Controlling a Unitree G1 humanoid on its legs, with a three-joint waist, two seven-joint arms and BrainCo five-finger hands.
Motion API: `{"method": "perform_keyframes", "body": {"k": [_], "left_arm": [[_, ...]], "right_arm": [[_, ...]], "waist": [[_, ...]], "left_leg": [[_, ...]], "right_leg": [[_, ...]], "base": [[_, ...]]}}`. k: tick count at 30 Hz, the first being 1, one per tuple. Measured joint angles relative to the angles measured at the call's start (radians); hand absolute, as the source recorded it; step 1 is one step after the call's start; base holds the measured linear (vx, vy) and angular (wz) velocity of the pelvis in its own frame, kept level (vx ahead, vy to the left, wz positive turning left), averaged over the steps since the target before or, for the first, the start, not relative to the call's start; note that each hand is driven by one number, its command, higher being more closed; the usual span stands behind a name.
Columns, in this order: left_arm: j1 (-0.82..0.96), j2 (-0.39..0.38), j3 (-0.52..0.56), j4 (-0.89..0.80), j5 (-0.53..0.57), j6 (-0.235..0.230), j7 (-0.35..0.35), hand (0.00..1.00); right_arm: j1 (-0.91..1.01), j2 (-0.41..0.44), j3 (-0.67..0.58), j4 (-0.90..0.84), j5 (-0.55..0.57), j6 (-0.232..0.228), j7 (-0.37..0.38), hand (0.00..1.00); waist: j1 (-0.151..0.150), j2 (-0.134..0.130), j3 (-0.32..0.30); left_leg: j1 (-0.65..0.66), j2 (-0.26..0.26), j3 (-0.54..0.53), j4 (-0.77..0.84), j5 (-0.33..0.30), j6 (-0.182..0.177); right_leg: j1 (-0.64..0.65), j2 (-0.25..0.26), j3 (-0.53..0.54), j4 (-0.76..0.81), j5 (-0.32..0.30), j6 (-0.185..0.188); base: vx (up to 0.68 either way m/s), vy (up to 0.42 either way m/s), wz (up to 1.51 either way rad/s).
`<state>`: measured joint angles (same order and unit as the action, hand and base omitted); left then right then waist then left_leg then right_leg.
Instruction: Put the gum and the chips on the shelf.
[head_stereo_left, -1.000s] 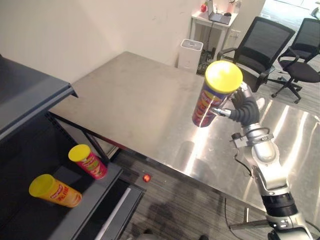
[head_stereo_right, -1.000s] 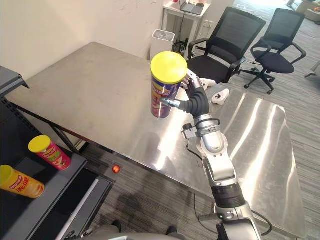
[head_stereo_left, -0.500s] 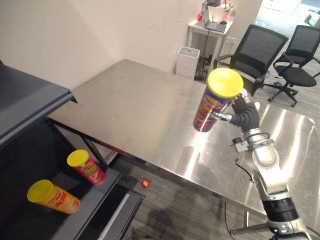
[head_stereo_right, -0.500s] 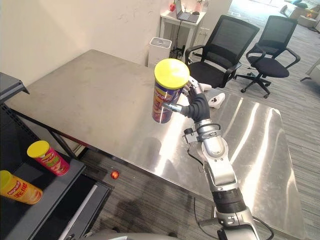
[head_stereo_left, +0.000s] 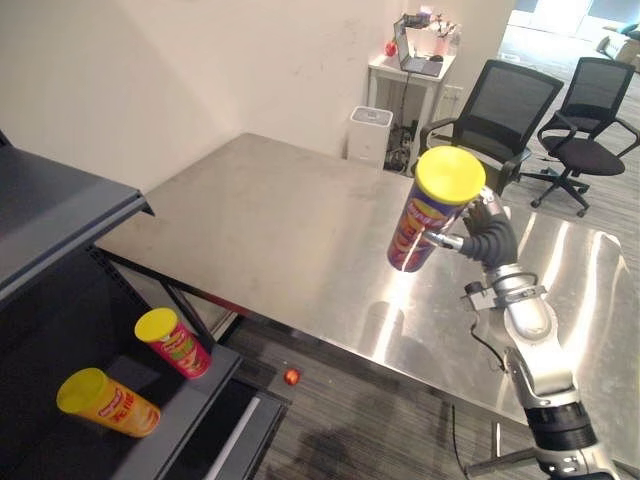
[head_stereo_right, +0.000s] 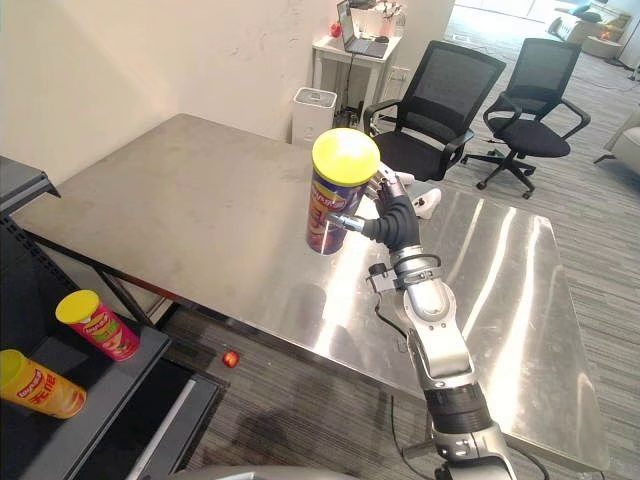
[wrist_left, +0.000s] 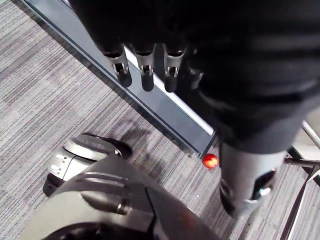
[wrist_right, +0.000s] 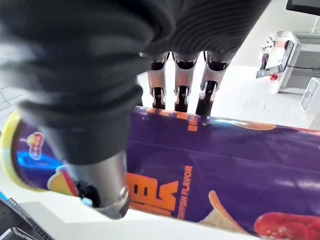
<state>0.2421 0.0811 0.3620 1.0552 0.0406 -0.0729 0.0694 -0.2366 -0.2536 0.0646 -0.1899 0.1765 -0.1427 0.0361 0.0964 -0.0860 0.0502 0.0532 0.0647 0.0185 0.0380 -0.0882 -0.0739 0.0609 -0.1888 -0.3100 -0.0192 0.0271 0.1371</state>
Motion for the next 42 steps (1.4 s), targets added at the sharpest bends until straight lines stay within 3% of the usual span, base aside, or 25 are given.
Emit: {"method": "perform_keyframes", "body": {"k": [3, 7, 11, 12, 13, 14, 15, 16, 17, 18, 19, 20, 22, 24, 27, 29, 31, 37, 40, 41, 42], "left_arm": [[-0.002, 0.0, 0.001, 0.0, -0.001, 0.001, 0.0, 0.0], [-0.006, -0.013, 0.03, 0.0, -0.039, 0.01, 0.0, 0.0], [-0.005, -0.028, 0.039, -0.001, -0.055, 0.016, 0.003, 0.0], [-0.006, -0.033, 0.039, -0.001, -0.068, 0.018, 0.004, 0.0], [-0.009, -0.039, 0.041, 0.0, -0.074, 0.019, 0.005, 0.0], [-0.029, -0.037, 0.068, 0.004, -0.076, 0.019, 0.008, 0.0], [-0.048, -0.043, 0.083, 0.01, -0.076, 0.019, 0.012, 0.0], [-0.058, -0.07, 0.097, 0.013, -0.076, 0.02, 0.015, 0.0], [-0.053, -0.082, 0.095, 0.009, -0.075, 0.021, 0.015, 0.0], [-0.048, -0.087, 0.088, -0.003, -0.075, 0.019, 0.017, 0.0], [-0.044, -0.083, 0.091, -0.015, -0.075, 0.019, 0.023, 0.0], [-0.05, -0.08, 0.113, -0.013, -0.074, 0.024, 0.03, 0.0], [-0.013, -0.079, 0.13, 0.001, -0.064, 0.033, 0.034, 0.0], [-0.011, -0.083, 0.137, 0.01, -0.056, 0.032, 0.033, 0.0], [-0.011, -0.083, 0.137, 0.01, -0.017, 0.031, 0.032, 0.0], [-0.009, -0.079, 0.136, -0.001, -0.016, 0.031, 0.031, 0.0], [-0.01, -0.08, 0.132, -0.004, -0.016, 0.031, 0.024, 0.0], [-0.001, -0.078, 0.094, -0.026, -0.016, 0.031, 0.011, 0.0], [-0.001, -0.067, 0.072, -0.028, -0.016, 0.03, 0.011, 0.0], [-0.003, -0.054, 0.045, -0.03, -0.016, 0.029, 0.01, 0.0], [-0.005, -0.049, 0.035, -0.031, -0.016, 0.028, 0.01, 0.0]], "right_arm": [[0.013, 0.008, -0.017, 0.003, 0.0, 0.0, -0.002, 1.0], [0.013, 0.027, -0.014, 0.014, 0.006, 0.0, -0.003, 1.0], [-0.017, 0.026, 0.006, 0.055, 0.043, 0.0, -0.005, 1.0], [-0.03, 0.024, 0.01, 0.064, 0.043, 0.001, -0.007, 1.0], [-0.048, 0.024, 0.011, 0.077, 0.043, 0.0, -0.008, 1.0], [-0.065, 0.01, -0.007, 0.081, 0.041, 0.0, -0.014, 1.0], [-0.08, -0.005, -0.024, 0.084, 0.04, 0.0, -0.02, 1.0], [-0.106, -0.031, -0.053, 0.095, 0.037, 0.003, -0.047, 1.0], [-0.11, -0.04, -0.067, 0.095, 0.036, 0.004, -0.059, 1.0], [-0.108, -0.046, -0.108, 0.097, 0.028, 0.005, -0.081, 1.0], [-0.105, -0.041, -0.128, 0.094, 0.018, 0.005, -0.088, 1.0], [-0.095, -0.038, -0.145, 0.085, 0.017, 0.005, -0.089, 1.0], [-0.041, -0.016, -0.166, 0.067, 0.016, 0.005, -0.088, 1.0], [0.003, -0.013, -0.211, 0.043, 0.016, 0.006, -0.086, 1.0], [0.027, -0.01, -0.251, 0.041, 0.016, 0.007, -0.081, 1.0], [0.042, 0.002, -0.252, 0.041, 0.016, 0.008, -0.08, 1.0], [0.041, 0.002, -0.251, 0.039, 0.006, 0.008, -0.078, 1.0], [0.04, 0.031, -0.231, 0.042, -0.024, 0.012, -0.084, 1.0], [0.04, 0.032, -0.21, 0.046, -0.045, 0.014, -0.091, 1.0], [0.046, 0.032, -0.209, 0.051, -0.052, 0.015, -0.094, 1.0], [0.052, 0.032, -0.211, 0.05, -0.055, 0.015, -0.095, 1.0]], "waist": [[-0.003, 0.003, 0.004], [0.008, 0.033, 0.036], [0.046, 0.049, 0.054], [0.047, 0.055, 0.058], [0.046, 0.055, 0.059], [0.042, 0.038, 0.053], [0.044, 0.05, 0.065], [0.047, 0.097, 0.085], [0.041, 0.12, 0.089], [0.029, 0.126, 0.097], [0.031, 0.121, 0.094], [0.03, 0.103, 0.106], [0.017, 0.103, 0.105], [-0.004, 0.124, 0.092], [-0.015, 0.125, 0.091], [-0.014, 0.106, 0.084], [-0.011, 0.102, 0.077], [-0.006, 0.097, 0.079], [-0.006, 0.085, 0.087], [-0.008, 0.08, 0.097], [-0.009, 0.076, 0.1]], "left_leg": [[-0.037, 0.0, -0.039, 0.056, -0.014, -0.003], [-0.105, 0.005, -0.145, 0.143, -0.041, -0.014], [-0.135, 0.003, -0.254, 0.047, 0.027, -0.011], [-0.141, 0.012, -0.241, 0.022, 0.03, 0.016], [-0.155, 0.044, -0.118, -0.035, 0.045, 0.154], [-0.191, 0.086, 0.111, -0.022, 0.048, 0.263], [-0.225, 0.124, 0.231, 0.04, 0.048, 0.264], [-0.255, 0.173, 0.408, 0.174, 0.131, 0.277], [-0.264, 0.174, 0.461, 0.179, 0.188, 0.234], [-0.272, 0.151, 0.492, 0.148, 0.284, 0.163], [-0.264, 0.114, 0.484, 0.064, 0.366, 0.153], [-0.26, 0.128, 0.533, 0.141, 0.255, 0.19], [-0.205, 0.171, 0.631, 0.303, 0.092, 0.147], [-0.198, 0.143, 0.612, 0.241, 0.09, 0.126], [-0.17, 0.09, 0.535, 0.073, 0.086, 0.088], [-0.145, 0.042, 0.515, -0.043, 0.137, 0.093], [-0.127, 0.009, 0.489, -0.135, 0.179, 0.097], [-0.132, -0.023, 0.457, -0.139, 0.186, 0.115], [-0.108, -0.042, 0.445, -0.141, 0.169, 0.133], [-0.099, -0.05, 0.426, -0.141, 0.162, 0.142], [-0.099, -0.055, 0.411, -0.14, 0.161, 0.142]], "right_leg": [[0.006, 0.0, -0.028, 0.009, -0.007, -0.009], [0.038, 0.015, -0.116, 0.025, -0.032, -0.023], [0.045, 0.022, -0.249, 0.032, -0.056, -0.027], [0.042, 0.023, -0.275, 0.038, -0.058, -0.032], [0.035, 0.035, -0.306, 0.016, -0.048, -0.061], [0.036, 0.03, -0.358, -0.033, -0.018, -0.061], [0.035, 0.025, -0.391, -0.036, -0.015, -0.059], [0.035, 0.017, -0.451, 0.005, -0.029, -0.06], [0.035, 0.012, -0.467, 0.031, -0.046, -0.055], [0.035, -0.015, -0.505, 0.053, -0.068, -0.064], [0.04, -0.017, -0.526, 0.029, -0.07, -0.069], [0.049, -0.032, -0.575, 0.012, -0.061, -0.066], [0.068, -0.044, -0.605, 0.044, -0.058, -0.059], [0.072, -0.041, -0.64, 0.046, -0.052, -0.05], [0.064, -0.03, -0.684, 0.037, -0.038, -0.03], [0.062, -0.037, -0.711, 0.032, -0.019, -0.028], [0.061, -0.041, -0.736, 0.03, -0.011, -0.023], [0.063, -0.084, -0.766, 0.091, -0.007, -0.021], [0.062, -0.159, -0.762, 0.224, -0.056, -0.042], [0.048, -0.224, -0.718, 0.367, -0.062, -0.053], [0.029, -0.255, -0.674, 0.442, -0.055, -0.092]], "base": [[-0.01, 0.001, 0.33], [-0.1, -0.046, 0.61], [-0.11, -0.096, 0.93], [-0.11, -0.127, 1.2], [-0.11, -0.152, 1.44], [-0.09, -0.122, 1.52], [-0.04, -0.007, 1.5], [-0.01, 0.09, 1.18], [-0.02, 0.144, 1.51], [-0.06, 0.125, 1.34], [-0.09, 0.142, 1.35], [-0.07, 0.082, 0.77], [0.01, 0.087, 0.53], [-0.06, 0.133, 0.64], [-0.09, 0.149, 0.48], [-0.09, 0.158, 0.43], [-0.11, 0.092, 0.4], [-0.08, 0.062, 0.2], [-0.06, 0.092, 0.13], [-0.05, 0.108, 0.37], [-0.04, 0.146, 0.74]]}}
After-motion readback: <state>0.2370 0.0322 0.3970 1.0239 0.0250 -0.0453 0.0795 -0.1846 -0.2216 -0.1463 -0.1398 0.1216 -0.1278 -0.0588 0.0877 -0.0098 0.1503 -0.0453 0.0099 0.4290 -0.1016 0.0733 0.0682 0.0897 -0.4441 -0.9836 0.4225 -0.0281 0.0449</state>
